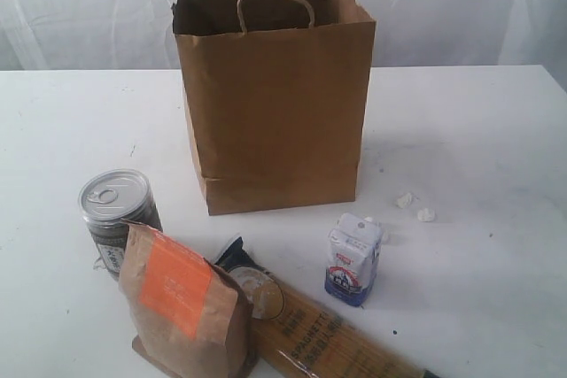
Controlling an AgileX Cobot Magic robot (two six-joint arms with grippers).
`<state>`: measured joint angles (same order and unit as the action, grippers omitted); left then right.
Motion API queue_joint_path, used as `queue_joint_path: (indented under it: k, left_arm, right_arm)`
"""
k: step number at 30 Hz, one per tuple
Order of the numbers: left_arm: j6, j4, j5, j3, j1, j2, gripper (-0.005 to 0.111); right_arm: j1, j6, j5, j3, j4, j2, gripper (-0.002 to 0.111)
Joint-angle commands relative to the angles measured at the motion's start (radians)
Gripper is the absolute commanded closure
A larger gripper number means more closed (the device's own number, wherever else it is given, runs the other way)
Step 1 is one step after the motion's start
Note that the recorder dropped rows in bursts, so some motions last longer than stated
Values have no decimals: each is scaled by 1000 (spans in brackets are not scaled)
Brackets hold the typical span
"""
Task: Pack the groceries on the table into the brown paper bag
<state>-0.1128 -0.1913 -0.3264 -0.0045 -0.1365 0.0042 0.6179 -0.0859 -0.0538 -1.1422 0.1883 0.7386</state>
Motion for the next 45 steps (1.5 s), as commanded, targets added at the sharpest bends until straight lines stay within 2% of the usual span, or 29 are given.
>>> queue_joint_path:
  k: [1, 7, 9, 13, 20, 25, 28, 31, 33, 38, 45]
  left_arm:
    - [4, -9, -7, 5, -7, -4, 107]
    - [4, -9, -7, 5, -7, -4, 107]
    - [4, -9, -7, 5, -7, -4, 107]
    - [4, -9, -7, 5, -7, -4, 107]
    - [4, -9, -7, 5, -7, -4, 107]
    - [4, -9, -7, 5, -7, -4, 107]
    - [4, -9, -7, 5, -7, -4, 107]
    - [4, -9, -7, 5, -7, -4, 107]
    - [4, -9, -7, 5, -7, -4, 107]
    - [4, -9, -7, 5, -7, -4, 107]
    - [4, -9, -7, 5, -7, -4, 107]
  right_arm:
    - [-2, -156, 523, -185, -146, 106, 108]
    - [-2, -46, 910, -276, -553, 205, 108]
    - [-2, -39, 1040, -279, -634, 233, 108]
    - [-2, -46, 1271, -276, -638, 298, 108]
    - [-2, -44, 1275, -191, -573, 366, 108]
    - [-2, -81, 1275, -85, -437, 371, 108]
    - [-2, -201, 1275, 1, -188, 371, 108]
    - [0, -396, 1176, 85, 76, 371, 108]
    - [0, -495, 1129, 121, 173, 371, 107]
    - [0, -547, 1085, 157, 195, 371, 90]
    - [0, -547, 1031, 209, 193, 371, 49]
